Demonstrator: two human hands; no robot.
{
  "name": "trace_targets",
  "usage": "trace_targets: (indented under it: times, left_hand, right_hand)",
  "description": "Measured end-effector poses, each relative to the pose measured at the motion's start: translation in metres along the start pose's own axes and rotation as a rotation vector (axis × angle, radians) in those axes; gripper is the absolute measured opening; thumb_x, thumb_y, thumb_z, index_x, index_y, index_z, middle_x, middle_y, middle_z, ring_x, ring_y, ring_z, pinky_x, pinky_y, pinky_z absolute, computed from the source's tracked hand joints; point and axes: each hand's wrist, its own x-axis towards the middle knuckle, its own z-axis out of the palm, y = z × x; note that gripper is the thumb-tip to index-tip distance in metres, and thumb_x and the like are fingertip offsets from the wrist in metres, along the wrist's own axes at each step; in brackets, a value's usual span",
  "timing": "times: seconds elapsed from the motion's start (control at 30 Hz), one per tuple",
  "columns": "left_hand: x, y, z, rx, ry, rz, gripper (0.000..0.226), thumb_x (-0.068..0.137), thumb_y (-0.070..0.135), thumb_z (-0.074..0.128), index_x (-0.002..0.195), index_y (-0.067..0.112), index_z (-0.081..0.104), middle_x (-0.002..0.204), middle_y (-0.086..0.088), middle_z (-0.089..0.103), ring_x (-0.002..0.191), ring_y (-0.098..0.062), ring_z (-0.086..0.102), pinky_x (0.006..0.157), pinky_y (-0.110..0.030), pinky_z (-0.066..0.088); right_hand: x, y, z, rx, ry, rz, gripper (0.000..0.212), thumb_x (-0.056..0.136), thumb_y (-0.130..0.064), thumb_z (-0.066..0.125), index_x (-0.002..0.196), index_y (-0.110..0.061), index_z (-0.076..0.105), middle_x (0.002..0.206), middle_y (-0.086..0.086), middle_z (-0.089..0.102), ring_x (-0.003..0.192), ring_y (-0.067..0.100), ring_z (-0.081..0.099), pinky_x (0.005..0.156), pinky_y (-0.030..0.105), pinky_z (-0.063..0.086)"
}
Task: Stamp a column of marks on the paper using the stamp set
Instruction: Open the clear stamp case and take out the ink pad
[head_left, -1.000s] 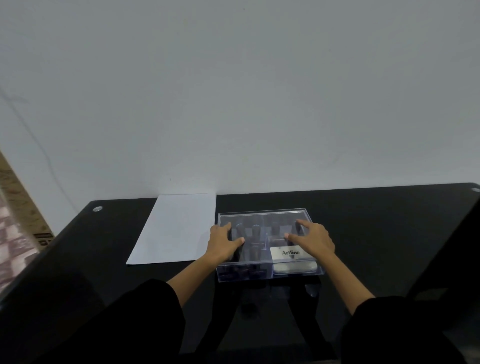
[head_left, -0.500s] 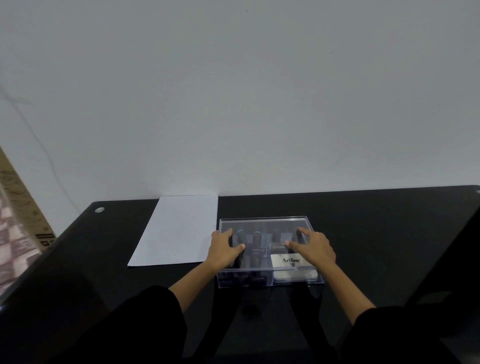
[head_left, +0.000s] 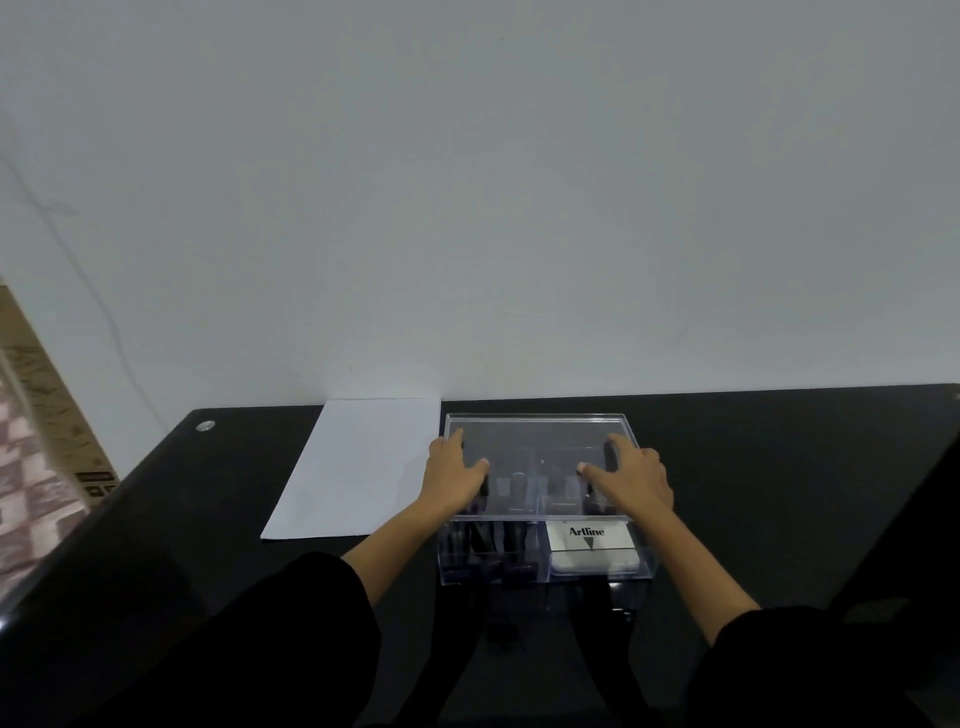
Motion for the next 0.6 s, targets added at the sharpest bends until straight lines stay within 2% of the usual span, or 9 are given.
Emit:
trace_targets:
  times: [0.1,0.2,0.33,0.47,0.6]
  left_hand:
    - [0.012,0.011,-0.010,-0.074,0.038,-0.034,0.065,0.094,0.020,0.051,0.147,0.003,0.017,0.150,-0.016,0.026,0.135,-0.030,0.033,0.104,-0.033,0.033]
    - [0.027,0.021,-0.020,-0.092,0.082,-0.063,0.058,0.095,0.019,0.048,0.143,-0.002,0.023,0.149,-0.017,0.030,0.134,-0.031,0.033,0.104,-0.035,0.033]
    - [0.046,0.028,-0.026,-0.119,0.121,-0.070,0.047,0.095,0.017,0.046,0.136,-0.002,0.034,0.142,-0.018,0.037,0.129,-0.031,0.038,0.098,-0.035,0.036]
    - [0.068,0.025,-0.024,-0.168,0.145,-0.095,0.034,0.093,0.015,0.047,0.121,-0.004,0.044,0.127,-0.020,0.047,0.116,-0.032,0.046,0.080,-0.030,0.036]
    - [0.092,0.018,-0.016,-0.164,0.150,-0.116,0.036,0.092,0.017,0.048,0.124,0.001,0.045,0.128,-0.017,0.050,0.119,-0.033,0.043,0.093,-0.036,0.040]
  right_hand:
    - [0.009,-0.007,-0.009,0.086,0.042,-0.025,0.066,0.085,-0.036,0.065,0.140,-0.020,0.034,0.142,0.016,0.023,0.115,0.032,0.048,0.083,0.033,0.045]
    - [0.021,-0.017,-0.014,0.146,0.047,-0.048,0.064,0.086,-0.032,0.064,0.140,-0.017,0.034,0.139,0.016,0.026,0.108,0.031,0.052,0.076,0.028,0.040]
    - [0.038,-0.026,-0.018,0.179,0.050,-0.065,0.059,0.088,-0.029,0.062,0.140,-0.018,0.036,0.140,0.017,0.026,0.109,0.032,0.052,0.079,0.030,0.041]
    - [0.059,-0.032,-0.017,0.243,0.064,-0.094,0.054,0.088,-0.025,0.061,0.138,-0.016,0.041,0.141,0.018,0.032,0.116,0.033,0.049,0.091,0.035,0.044]
    - [0.086,-0.033,-0.009,0.280,0.101,-0.090,0.051,0.088,-0.025,0.061,0.136,-0.017,0.045,0.138,0.018,0.041,0.119,0.032,0.049,0.086,0.031,0.042]
